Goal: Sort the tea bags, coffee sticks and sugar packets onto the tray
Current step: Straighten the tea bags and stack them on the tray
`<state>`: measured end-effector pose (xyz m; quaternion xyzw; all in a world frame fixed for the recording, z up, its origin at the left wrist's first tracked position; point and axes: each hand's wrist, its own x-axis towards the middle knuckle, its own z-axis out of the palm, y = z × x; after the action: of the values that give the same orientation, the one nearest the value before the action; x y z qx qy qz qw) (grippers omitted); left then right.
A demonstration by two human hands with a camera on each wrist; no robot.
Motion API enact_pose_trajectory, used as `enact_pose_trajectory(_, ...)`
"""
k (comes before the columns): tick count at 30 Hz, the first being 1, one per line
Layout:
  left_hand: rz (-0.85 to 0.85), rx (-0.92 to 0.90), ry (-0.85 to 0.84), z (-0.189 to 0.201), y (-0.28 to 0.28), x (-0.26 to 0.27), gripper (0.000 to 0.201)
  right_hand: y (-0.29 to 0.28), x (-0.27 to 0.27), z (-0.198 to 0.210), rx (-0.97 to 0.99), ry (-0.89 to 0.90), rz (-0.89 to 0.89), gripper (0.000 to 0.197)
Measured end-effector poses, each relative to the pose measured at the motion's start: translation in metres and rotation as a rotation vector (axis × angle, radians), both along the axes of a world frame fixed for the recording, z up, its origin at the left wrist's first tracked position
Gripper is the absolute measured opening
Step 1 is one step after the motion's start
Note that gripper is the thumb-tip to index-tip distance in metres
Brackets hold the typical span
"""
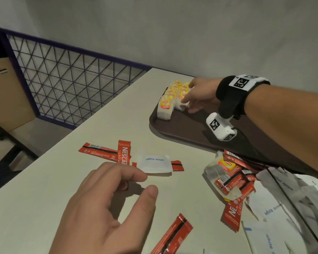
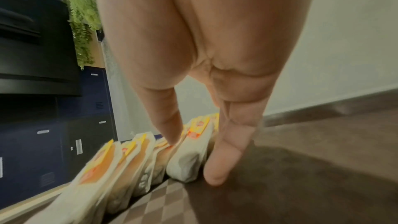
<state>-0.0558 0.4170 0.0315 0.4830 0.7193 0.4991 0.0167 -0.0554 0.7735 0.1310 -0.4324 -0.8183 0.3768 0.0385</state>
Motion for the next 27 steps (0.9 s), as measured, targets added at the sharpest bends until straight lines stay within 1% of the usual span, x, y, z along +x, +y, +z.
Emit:
enact_pose_trajectory(2, 0.073, 0.057, -0.146, -0.005, 0.002, 0.004, 0.034, -0.004, 0.013, 0.010, 0.096, -0.079, 0.040, 0.061)
enact_pose_trajectory(3, 0.097, 0.089, -0.161, -0.005, 0.002, 0.008, 0.036, -0.008, 0.022, 0.017, 0.177, -0.113, 0.079, 0.061)
enact_pose_trajectory(4, 0.113, 0.088, -0.188, -0.002, 0.002, 0.012, 0.036, -0.015, 0.032, 0.023, 0.261, -0.143, 0.136, 0.056)
enact_pose_trajectory(6, 0.122, 0.081, -0.213, 0.003, 0.001, 0.015, 0.027, -0.035, 0.055, 0.033, 0.353, -0.209, 0.310, 0.037)
enact_pose_trajectory(8, 0.144, 0.060, -0.251, 0.004, 0.001, 0.016, 0.014, -0.059, 0.077, 0.036, 0.295, -0.316, 0.487, 0.021)
enact_pose_trajectory(9, 0.141, 0.043, -0.268, 0.004, 0.001, 0.016, 0.012, -0.071, 0.086, 0.035, 0.245, -0.383, 0.555, 0.017)
enact_pose_trajectory(10, 0.146, 0.025, -0.274, 0.006, 0.000, 0.017, 0.012, -0.080, 0.094, 0.033, 0.208, -0.453, 0.608, 0.018)
enact_pose_trajectory(12, 0.151, 0.006, -0.281, 0.008, 0.000, 0.017, 0.010, -0.094, 0.103, 0.028, 0.224, -0.576, 0.675, 0.029)
enact_pose_trajectory(14, 0.159, 0.003, -0.279, 0.009, 0.000, 0.017, 0.007, -0.104, 0.111, 0.024, 0.336, -0.623, 0.704, 0.040)
enact_pose_trajectory(17, 0.178, 0.009, -0.275, 0.010, -0.001, 0.018, 0.003, -0.113, 0.121, 0.022, 0.463, -0.637, 0.688, 0.041)
enact_pose_trajectory(22, 0.183, 0.019, -0.244, 0.012, 0.000, 0.020, 0.006, -0.125, 0.134, 0.015, 0.553, -0.669, 0.695, 0.037)
enact_pose_trajectory(27, 0.174, 0.034, -0.218, 0.014, -0.001, 0.023, 0.010, -0.134, 0.143, 0.014, 0.564, -0.587, 0.702, 0.037)
